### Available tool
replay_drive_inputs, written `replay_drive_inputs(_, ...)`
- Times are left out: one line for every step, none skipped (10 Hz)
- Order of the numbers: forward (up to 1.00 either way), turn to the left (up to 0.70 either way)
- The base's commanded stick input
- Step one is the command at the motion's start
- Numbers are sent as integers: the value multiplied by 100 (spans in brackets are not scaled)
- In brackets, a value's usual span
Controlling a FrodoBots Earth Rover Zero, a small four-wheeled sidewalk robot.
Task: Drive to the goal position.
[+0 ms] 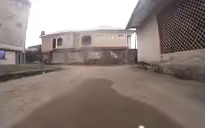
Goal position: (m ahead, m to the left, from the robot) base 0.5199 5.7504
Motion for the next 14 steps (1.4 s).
replay_drive_inputs(30, 0)
replay_drive_inputs(30, 0)
replay_drive_inputs(30, 0)
replay_drive_inputs(30, 0)
replay_drive_inputs(30, 0)
replay_drive_inputs(30, 0)
replay_drive_inputs(30, 0)
replay_drive_inputs(30, 0)
replay_drive_inputs(30, 0)
replay_drive_inputs(30, 0)
replay_drive_inputs(30, 0)
replay_drive_inputs(30, 0)
replay_drive_inputs(30, 0)
replay_drive_inputs(30, 0)
